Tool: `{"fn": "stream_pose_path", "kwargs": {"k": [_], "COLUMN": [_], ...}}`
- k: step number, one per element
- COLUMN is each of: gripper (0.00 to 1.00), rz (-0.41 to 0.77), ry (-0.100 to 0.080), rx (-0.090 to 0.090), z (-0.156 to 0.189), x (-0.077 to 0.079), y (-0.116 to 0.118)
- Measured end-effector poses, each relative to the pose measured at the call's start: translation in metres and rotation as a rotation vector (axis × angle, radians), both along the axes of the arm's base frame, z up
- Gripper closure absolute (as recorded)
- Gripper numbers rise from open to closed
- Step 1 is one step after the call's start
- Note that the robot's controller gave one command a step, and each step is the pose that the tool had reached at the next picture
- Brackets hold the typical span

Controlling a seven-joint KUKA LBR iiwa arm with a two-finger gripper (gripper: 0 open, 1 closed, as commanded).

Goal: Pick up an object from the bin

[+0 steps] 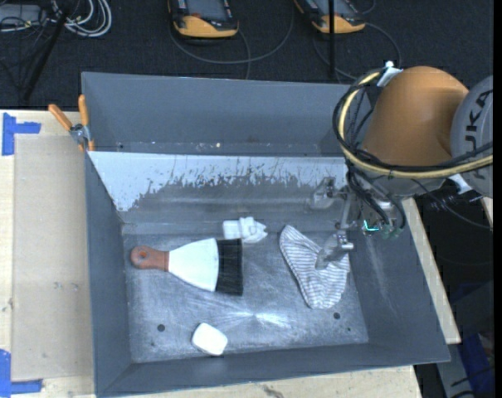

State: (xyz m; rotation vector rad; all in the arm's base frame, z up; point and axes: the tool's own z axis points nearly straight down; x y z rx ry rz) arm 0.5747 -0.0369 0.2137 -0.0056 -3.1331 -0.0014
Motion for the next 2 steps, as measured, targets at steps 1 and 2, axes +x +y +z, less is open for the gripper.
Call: {"fn": "stream_pose_path", "kwargs": {"k": [1,2], "gripper": [0.00,0.00], "rz": [0.001,0.008], "ry": [-0.007,-0.019], "rx": [-0.001,-0.001], "z": [0.004,-0.030], "x": [0.001,0.011], "y": [0.000,-0.004]}}
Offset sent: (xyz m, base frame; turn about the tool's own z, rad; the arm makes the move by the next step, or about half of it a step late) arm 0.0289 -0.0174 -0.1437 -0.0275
